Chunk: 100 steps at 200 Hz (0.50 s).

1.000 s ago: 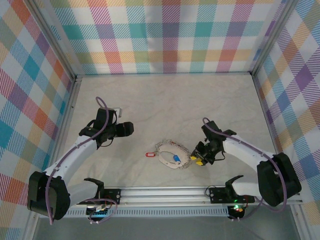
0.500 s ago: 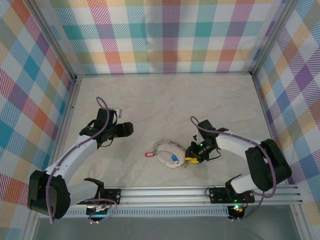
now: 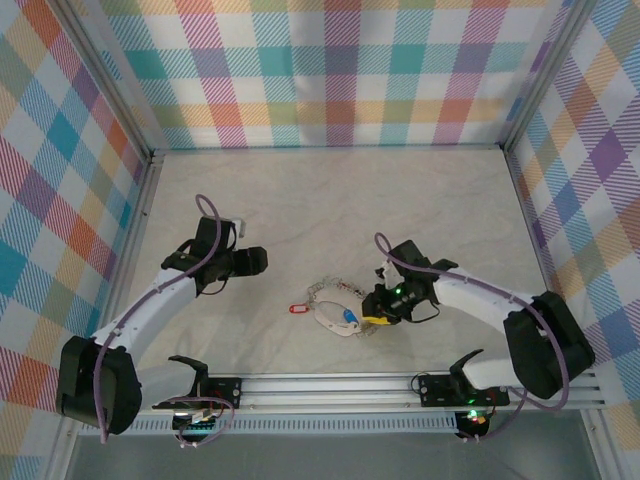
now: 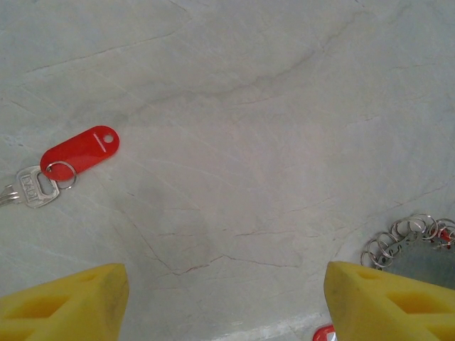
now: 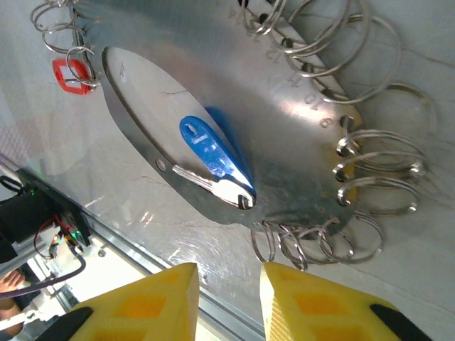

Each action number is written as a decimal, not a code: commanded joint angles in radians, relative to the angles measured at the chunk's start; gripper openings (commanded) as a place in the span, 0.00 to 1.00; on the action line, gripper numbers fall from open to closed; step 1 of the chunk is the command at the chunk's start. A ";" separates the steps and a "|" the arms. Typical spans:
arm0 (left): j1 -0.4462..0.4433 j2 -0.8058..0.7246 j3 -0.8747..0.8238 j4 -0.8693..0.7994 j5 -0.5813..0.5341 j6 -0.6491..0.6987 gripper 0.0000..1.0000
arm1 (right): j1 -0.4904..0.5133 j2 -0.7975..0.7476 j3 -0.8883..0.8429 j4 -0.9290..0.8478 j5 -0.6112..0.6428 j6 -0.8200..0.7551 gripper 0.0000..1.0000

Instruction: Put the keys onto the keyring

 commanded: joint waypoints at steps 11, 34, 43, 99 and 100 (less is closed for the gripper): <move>-0.021 0.004 0.014 -0.010 -0.011 0.021 0.73 | -0.036 -0.049 0.057 -0.151 0.187 -0.047 0.32; -0.027 0.005 0.011 -0.009 -0.012 0.020 0.73 | -0.103 -0.010 0.026 -0.089 0.148 -0.046 0.31; -0.030 0.005 0.011 -0.012 -0.015 0.021 0.73 | -0.105 0.023 0.022 -0.061 0.126 -0.062 0.32; -0.038 0.005 0.016 -0.018 -0.028 0.026 0.73 | -0.097 0.144 0.025 0.020 0.039 -0.088 0.40; -0.038 0.006 0.015 -0.019 -0.028 0.026 0.73 | -0.097 0.145 0.025 0.021 0.037 -0.088 0.40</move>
